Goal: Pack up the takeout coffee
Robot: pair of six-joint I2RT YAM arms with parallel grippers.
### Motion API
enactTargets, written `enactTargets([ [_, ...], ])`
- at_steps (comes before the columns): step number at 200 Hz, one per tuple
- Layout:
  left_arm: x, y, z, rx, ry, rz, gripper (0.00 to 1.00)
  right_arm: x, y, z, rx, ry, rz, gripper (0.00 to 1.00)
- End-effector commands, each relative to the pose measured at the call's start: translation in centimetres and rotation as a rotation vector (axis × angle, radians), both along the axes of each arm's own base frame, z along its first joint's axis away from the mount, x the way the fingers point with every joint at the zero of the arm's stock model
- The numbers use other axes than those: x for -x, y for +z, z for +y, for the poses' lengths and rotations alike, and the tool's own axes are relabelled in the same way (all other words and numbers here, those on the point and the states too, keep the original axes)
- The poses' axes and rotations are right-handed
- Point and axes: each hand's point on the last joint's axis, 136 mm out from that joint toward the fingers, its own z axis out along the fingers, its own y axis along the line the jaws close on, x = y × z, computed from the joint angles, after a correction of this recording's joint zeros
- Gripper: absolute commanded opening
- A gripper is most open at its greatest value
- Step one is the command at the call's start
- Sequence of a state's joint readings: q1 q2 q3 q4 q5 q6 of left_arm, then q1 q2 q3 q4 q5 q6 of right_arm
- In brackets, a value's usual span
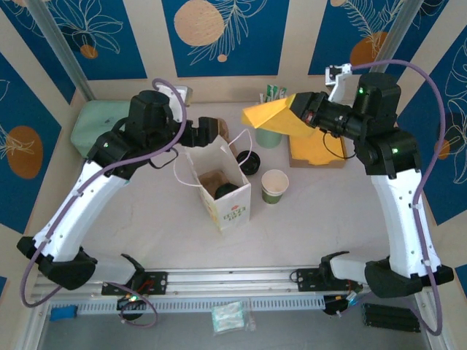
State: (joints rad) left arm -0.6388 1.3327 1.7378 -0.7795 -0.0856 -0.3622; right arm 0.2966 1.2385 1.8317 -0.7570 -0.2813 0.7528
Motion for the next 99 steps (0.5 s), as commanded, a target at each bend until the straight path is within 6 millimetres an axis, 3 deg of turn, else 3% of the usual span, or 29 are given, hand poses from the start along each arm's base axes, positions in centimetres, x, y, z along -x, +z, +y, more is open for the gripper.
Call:
enactTargets([
  [1,0.2,1.1,2.8,0.003,0.118,-0.034,0.99,3.1,1.8,2.4,0.014,0.134,-0.053,0.0],
  [45,0.8,2.2,5.7,0.007,0.227,-0.09,0.99,6.5,3.7,7.0,0.036,0.327,-0.113,0.0],
  [73,1.5,2.2,7.0,-0.001,0.258,-0.099,0.99,6.9,3.8,9.4,0.045,0.409,-0.112,0.0],
  [99,2.3,1.7,6.4,0.02,0.202,-0.086,1.0,6.7,3.6,11.4,0.052,0.462,-0.105,0.0],
])
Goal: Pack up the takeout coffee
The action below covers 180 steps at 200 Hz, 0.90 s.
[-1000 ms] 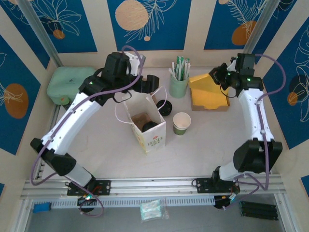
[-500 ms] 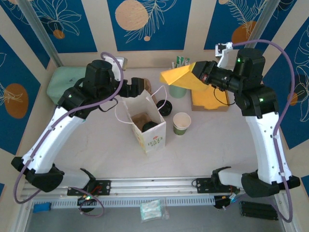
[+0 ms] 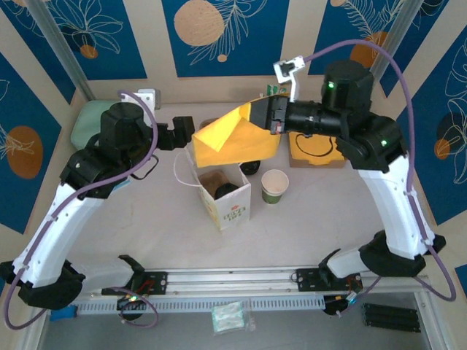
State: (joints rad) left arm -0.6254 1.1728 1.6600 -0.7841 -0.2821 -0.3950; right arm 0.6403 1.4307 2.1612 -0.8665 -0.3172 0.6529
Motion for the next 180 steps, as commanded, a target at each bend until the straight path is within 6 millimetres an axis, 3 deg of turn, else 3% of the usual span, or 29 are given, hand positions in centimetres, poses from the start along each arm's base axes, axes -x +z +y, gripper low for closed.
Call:
enactTargets([
  [1,0.6,-0.5,0.3,0.014,-0.008,0.01,1.0,0.4,-0.4,1.4,0.026,0.065,-0.002,0.0],
  [84,4.5,-2.1,-2.3,0.104,-0.243,0.053,1.0,-1.4,-2.3,6.6,0.061,0.196,0.054,0.0],
  [180,4.1,-4.2,-4.4,0.11,-0.318,0.124,0.99,-4.0,-6.7,8.6,0.116,0.213,0.142,0.0],
])
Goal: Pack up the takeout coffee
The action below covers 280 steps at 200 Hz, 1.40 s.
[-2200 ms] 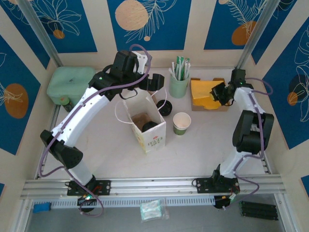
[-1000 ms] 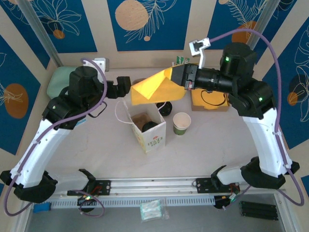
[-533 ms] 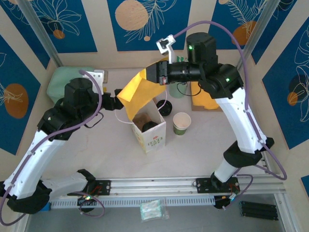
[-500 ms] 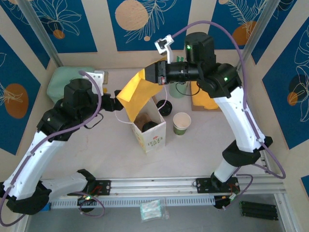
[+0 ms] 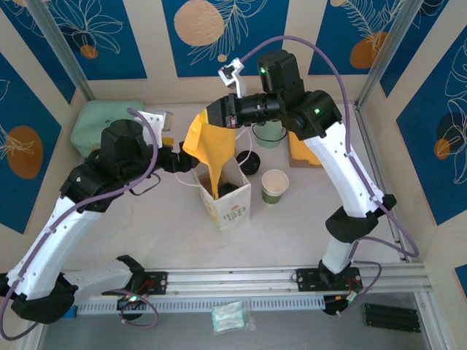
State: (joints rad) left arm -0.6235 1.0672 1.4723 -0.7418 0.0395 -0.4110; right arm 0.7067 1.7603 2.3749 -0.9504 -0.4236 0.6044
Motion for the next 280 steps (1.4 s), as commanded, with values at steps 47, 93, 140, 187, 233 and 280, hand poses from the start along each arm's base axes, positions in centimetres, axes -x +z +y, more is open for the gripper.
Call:
enactTargets([
  [47,-0.2,-1.2,-0.9,0.008,-0.031,0.028,1.0,-1.4,-2.2,1.5,0.003,0.053,0.045,0.0],
  [93,-0.8,-3.1,-1.2,-0.028,-0.032,0.054,0.99,-3.2,-4.6,1.5,0.031,0.035,0.058,0.0],
  [140,-1.7,-5.0,-1.0,-0.087,-0.011,0.075,0.99,-4.6,-6.9,1.6,0.038,0.03,0.058,0.0],
  [187,-2.7,-6.5,0.1,-0.137,0.072,0.086,0.99,-5.7,-8.4,1.8,0.069,0.006,0.049,0.0],
  [233,-2.9,-6.3,0.5,-0.141,0.095,0.083,0.99,-5.2,-8.5,1.3,0.075,0.005,0.048,0.19],
  [280,-2.8,-5.0,0.9,-0.13,0.114,0.059,0.99,-4.3,-7.4,0.6,0.065,-0.004,0.02,0.47],
])
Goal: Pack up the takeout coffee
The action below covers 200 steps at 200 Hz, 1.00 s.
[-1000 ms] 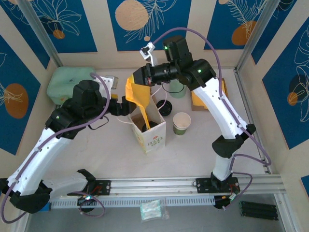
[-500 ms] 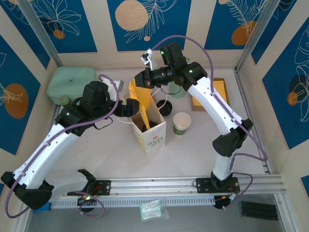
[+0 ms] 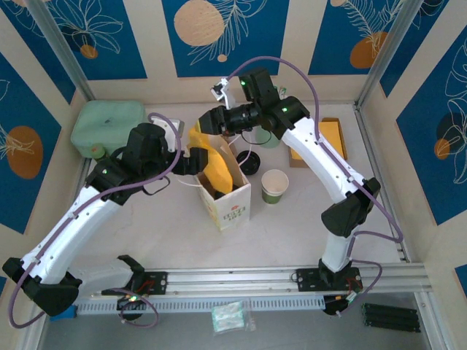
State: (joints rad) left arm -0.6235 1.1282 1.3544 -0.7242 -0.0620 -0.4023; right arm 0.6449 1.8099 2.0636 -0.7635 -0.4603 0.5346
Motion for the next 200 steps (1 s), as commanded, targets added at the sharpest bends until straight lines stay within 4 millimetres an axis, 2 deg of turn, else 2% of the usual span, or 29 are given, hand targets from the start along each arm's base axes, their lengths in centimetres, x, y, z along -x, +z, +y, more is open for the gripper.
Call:
enactTargets([
  [1,-0.2,1.6,0.6,0.008,0.027,-0.041,0.99,1.5,2.9,-1.1,-0.039,0.002,-0.063,0.47],
  [58,0.0,3.2,1.1,0.022,0.041,-0.072,0.99,2.6,5.1,-2.3,-0.059,-0.018,-0.108,0.61],
  [81,0.0,4.2,1.9,0.009,0.067,-0.106,0.99,3.2,6.5,-3.5,-0.057,-0.046,-0.154,0.74],
  [109,-0.5,5.7,4.5,-0.047,0.166,-0.172,0.99,3.7,7.8,-6.5,-0.022,-0.132,-0.227,0.95],
  [116,-0.7,6.0,5.2,-0.06,0.191,-0.189,0.99,3.6,7.9,-7.6,-0.008,-0.168,-0.243,1.0],
  [133,-1.3,6.7,7.3,-0.09,0.261,-0.225,0.99,3.3,7.6,-10.5,0.034,-0.263,-0.269,0.99],
  [157,-2.3,6.9,10.6,-0.135,0.358,-0.275,0.99,1.7,5.2,-15.9,0.129,-0.455,-0.266,0.99],
  [174,-3.1,6.0,13.0,-0.18,0.425,-0.308,0.99,0.0,2.3,-20.5,0.2,-0.625,-0.23,0.99],
  [200,-3.9,2.6,16.7,-0.238,0.533,-0.307,0.99,-2.0,-3.2,-28.1,0.307,-0.916,-0.168,0.99],
])
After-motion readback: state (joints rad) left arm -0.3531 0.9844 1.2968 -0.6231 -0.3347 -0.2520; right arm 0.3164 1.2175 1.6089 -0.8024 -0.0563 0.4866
